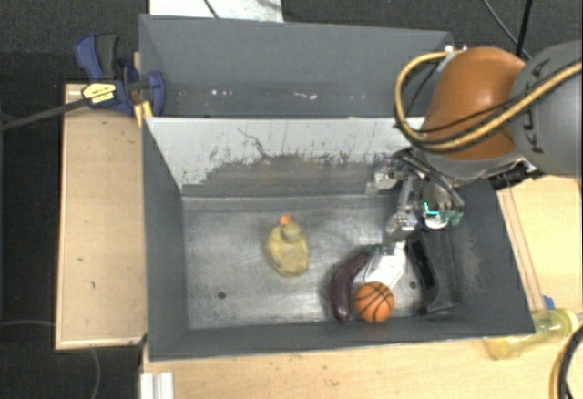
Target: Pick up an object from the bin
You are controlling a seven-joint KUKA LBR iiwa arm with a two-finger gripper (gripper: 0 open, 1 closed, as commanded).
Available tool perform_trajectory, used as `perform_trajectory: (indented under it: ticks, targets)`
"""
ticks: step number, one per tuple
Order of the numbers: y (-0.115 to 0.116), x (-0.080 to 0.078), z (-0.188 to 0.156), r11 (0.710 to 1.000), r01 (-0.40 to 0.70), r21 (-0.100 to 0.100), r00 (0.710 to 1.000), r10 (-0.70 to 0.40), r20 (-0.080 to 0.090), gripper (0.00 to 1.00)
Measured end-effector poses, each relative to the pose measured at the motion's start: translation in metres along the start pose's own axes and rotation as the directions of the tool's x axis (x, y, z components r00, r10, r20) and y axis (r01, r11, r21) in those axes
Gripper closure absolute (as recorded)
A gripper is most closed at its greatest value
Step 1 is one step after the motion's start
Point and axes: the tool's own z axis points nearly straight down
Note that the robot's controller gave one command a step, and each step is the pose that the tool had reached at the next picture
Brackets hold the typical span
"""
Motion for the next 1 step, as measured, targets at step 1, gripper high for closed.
perform_trajectory:
  ticks: [1]
  targets:
    - [0.0,-0.0019,-0.0042,1.0,0.001,0.0,1.0,-0.001,0.008,0.0]
